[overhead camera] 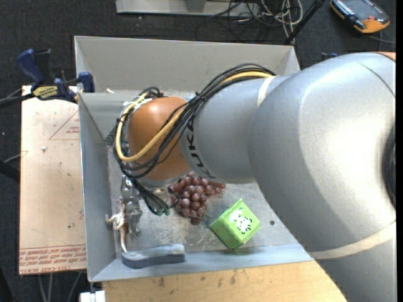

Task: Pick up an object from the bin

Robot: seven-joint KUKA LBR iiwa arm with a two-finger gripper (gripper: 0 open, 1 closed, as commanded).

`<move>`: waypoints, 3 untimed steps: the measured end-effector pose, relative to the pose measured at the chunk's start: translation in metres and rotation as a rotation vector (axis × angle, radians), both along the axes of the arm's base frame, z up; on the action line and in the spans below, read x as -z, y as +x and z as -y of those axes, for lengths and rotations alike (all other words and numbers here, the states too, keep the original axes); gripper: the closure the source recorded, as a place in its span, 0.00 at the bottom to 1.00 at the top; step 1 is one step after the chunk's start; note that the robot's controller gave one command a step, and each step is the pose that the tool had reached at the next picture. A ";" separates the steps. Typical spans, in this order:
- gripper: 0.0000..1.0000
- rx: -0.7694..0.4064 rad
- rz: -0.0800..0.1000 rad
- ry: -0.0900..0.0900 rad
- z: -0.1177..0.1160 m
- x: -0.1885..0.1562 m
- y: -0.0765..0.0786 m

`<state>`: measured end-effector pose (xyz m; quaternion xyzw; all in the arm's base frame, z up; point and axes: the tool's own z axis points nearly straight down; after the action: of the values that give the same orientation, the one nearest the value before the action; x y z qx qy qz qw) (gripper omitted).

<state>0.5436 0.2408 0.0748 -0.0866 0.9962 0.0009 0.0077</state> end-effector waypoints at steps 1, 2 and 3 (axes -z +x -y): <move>1.00 0.001 -0.001 0.000 0.000 -0.001 -0.001; 1.00 -0.049 -0.001 0.001 0.018 -0.037 -0.022; 1.00 -0.083 -0.024 -0.009 0.017 -0.035 -0.025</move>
Offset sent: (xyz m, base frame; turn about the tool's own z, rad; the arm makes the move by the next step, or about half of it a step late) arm -0.0482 -0.0420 -0.0048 -0.1326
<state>0.5181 0.2241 0.1098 -0.1276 0.9918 -0.0020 -0.0048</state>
